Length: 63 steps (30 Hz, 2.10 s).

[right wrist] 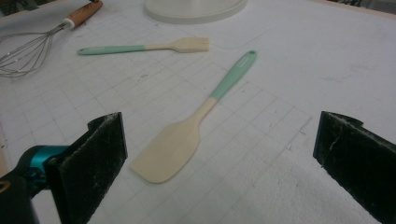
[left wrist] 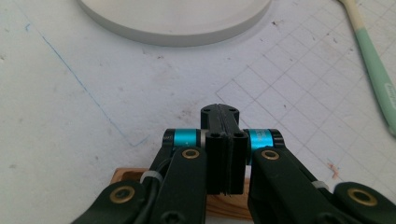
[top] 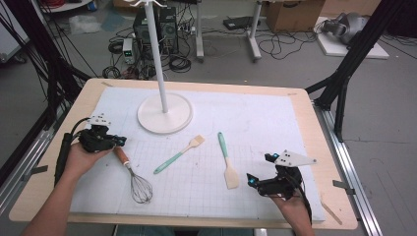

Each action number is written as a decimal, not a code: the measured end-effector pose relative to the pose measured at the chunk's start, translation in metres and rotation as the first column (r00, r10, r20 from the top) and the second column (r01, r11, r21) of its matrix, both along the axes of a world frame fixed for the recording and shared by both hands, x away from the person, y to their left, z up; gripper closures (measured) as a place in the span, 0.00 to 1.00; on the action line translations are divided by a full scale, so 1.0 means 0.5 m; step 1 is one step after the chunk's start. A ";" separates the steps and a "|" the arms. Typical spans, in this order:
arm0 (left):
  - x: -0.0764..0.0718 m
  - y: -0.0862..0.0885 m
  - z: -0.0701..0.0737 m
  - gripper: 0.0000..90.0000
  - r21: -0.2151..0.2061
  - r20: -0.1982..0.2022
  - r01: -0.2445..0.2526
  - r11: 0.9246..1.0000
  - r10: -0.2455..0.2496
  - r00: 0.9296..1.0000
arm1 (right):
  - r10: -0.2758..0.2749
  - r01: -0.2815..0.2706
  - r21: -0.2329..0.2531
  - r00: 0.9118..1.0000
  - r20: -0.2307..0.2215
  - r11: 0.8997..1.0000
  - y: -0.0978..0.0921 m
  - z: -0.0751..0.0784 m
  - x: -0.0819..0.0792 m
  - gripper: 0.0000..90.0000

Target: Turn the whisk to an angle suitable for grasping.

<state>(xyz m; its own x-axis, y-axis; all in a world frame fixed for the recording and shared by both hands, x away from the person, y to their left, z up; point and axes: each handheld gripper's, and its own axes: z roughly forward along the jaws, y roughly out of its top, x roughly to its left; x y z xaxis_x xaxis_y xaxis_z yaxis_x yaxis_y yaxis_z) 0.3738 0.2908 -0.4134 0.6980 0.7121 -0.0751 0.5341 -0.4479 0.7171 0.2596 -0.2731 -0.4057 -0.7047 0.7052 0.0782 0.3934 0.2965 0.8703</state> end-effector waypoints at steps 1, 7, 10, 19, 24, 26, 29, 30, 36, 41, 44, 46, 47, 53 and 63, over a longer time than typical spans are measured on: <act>0.003 0.001 -0.002 0.99 -0.003 -0.002 -0.010 1.000 0.010 1.000 | -0.001 0.001 -0.002 1.000 0.000 1.000 0.000 0.000 0.000 0.02; 0.017 0.012 -0.016 0.98 0.026 -0.020 -0.053 0.998 0.054 0.998 | 0.005 -0.005 -0.003 1.000 -0.001 1.000 0.005 0.000 0.000 0.02; 0.023 0.016 -0.023 0.98 0.023 -0.036 -0.056 0.998 0.057 0.998 | 0.006 -0.006 -0.007 1.000 0.001 1.000 0.005 -0.001 0.002 0.02; 0.029 0.029 -0.031 0.98 0.044 -0.067 -0.075 0.996 0.078 0.995 | 0.009 -0.009 -0.004 1.000 0.002 1.000 0.006 -0.001 0.002 0.02; 0.026 0.038 -0.034 0.98 0.072 -0.074 -0.075 0.995 0.081 0.994 | 0.013 -0.013 -0.005 1.000 0.004 1.000 0.008 -0.001 0.002 0.02; 0.022 0.040 -0.033 0.98 0.075 -0.069 -0.067 0.995 0.072 0.995 | 0.012 -0.012 -0.004 1.000 0.001 1.000 0.008 -0.001 0.001 0.02; 0.016 0.047 -0.032 0.98 0.077 -0.070 -0.061 0.995 0.067 0.995 | 0.016 -0.016 -0.008 1.000 0.006 1.000 0.008 -0.001 0.003 0.02; 0.014 0.050 -0.032 0.98 0.080 -0.071 -0.058 0.995 0.063 0.995 | 0.016 -0.016 -0.008 1.000 0.002 1.000 0.009 -0.001 0.003 0.02; -0.002 0.071 -0.032 0.98 0.085 -0.073 -0.051 0.995 0.057 0.996 | 0.016 -0.016 -0.007 1.000 -0.001 1.000 0.009 -0.001 0.003 0.02; -0.016 0.085 -0.034 0.98 0.076 -0.073 -0.043 0.996 0.048 0.996 | 0.017 -0.017 -0.008 1.000 0.002 1.000 0.011 -0.001 0.004 0.02; -0.024 0.091 -0.035 0.98 0.062 -0.072 -0.029 0.998 0.034 0.997 | 0.020 -0.020 -0.009 1.000 -0.001 1.000 0.012 -0.001 0.004 0.02; -0.027 0.093 -0.035 0.98 0.059 -0.074 -0.029 0.998 0.034 0.997 | 0.018 -0.018 -0.011 1.000 0.003 1.000 0.013 -0.002 0.005 0.02; -0.029 0.095 -0.035 0.98 0.060 -0.075 -0.029 0.998 0.033 0.997 | 0.019 -0.019 -0.011 1.000 0.002 1.000 0.013 -0.002 0.006 0.02; -0.039 0.106 -0.033 0.98 0.069 -0.071 -0.025 0.997 0.030 0.997 | 0.021 -0.021 -0.012 1.000 0.006 1.000 0.014 -0.002 0.006 0.02; -0.061 0.129 -0.036 0.99 0.071 -0.072 -0.020 0.997 0.025 0.997 | 0.022 -0.022 -0.013 1.000 -0.002 1.000 0.016 -0.001 0.006 0.02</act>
